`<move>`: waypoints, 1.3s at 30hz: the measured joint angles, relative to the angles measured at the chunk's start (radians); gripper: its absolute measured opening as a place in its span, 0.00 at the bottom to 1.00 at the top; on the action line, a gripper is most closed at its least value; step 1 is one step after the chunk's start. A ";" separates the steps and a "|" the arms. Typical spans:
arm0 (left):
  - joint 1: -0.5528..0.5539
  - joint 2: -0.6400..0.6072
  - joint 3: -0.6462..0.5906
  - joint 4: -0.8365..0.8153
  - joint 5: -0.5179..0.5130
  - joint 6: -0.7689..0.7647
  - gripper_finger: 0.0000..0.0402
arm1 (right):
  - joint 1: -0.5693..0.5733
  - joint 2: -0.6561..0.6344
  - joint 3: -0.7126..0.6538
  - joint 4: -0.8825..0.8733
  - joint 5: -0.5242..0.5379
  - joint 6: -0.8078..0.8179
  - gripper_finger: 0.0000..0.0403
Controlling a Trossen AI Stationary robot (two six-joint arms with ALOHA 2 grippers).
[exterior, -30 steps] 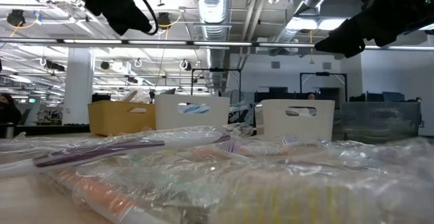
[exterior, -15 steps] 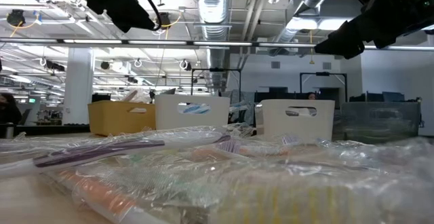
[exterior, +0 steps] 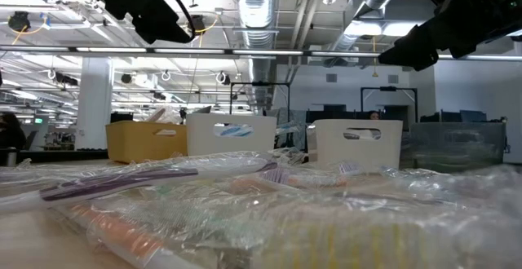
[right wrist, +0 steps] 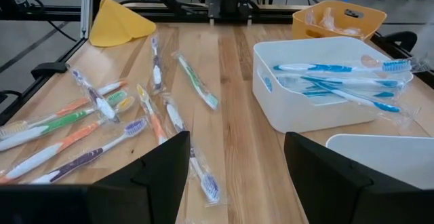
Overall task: Pick & Place Toothbrushes
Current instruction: Put the purple toothbrush into the right white bin
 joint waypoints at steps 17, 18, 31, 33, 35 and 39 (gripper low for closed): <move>-0.053 0.105 0.000 0.101 0.000 0.018 0.56 | 0.000 0.000 0.000 0.010 0.001 -0.001 0.58; -0.061 0.105 0.000 0.113 0.000 0.018 0.55 | 0.000 0.000 0.000 0.010 0.001 -0.001 0.58; -0.097 0.105 0.000 0.162 0.000 0.011 0.54 | 0.000 0.000 0.000 0.010 0.001 -0.001 0.58; -0.097 0.105 0.000 0.162 0.000 0.007 0.54 | 0.000 0.000 0.000 0.010 0.001 -0.001 0.58; -0.097 0.105 0.000 0.164 0.000 -0.021 0.54 | 0.000 0.000 0.000 0.010 0.001 -0.001 0.58; -0.097 0.105 0.000 0.170 0.000 -0.065 0.54 | 0.000 0.000 0.000 0.010 0.001 0.000 0.58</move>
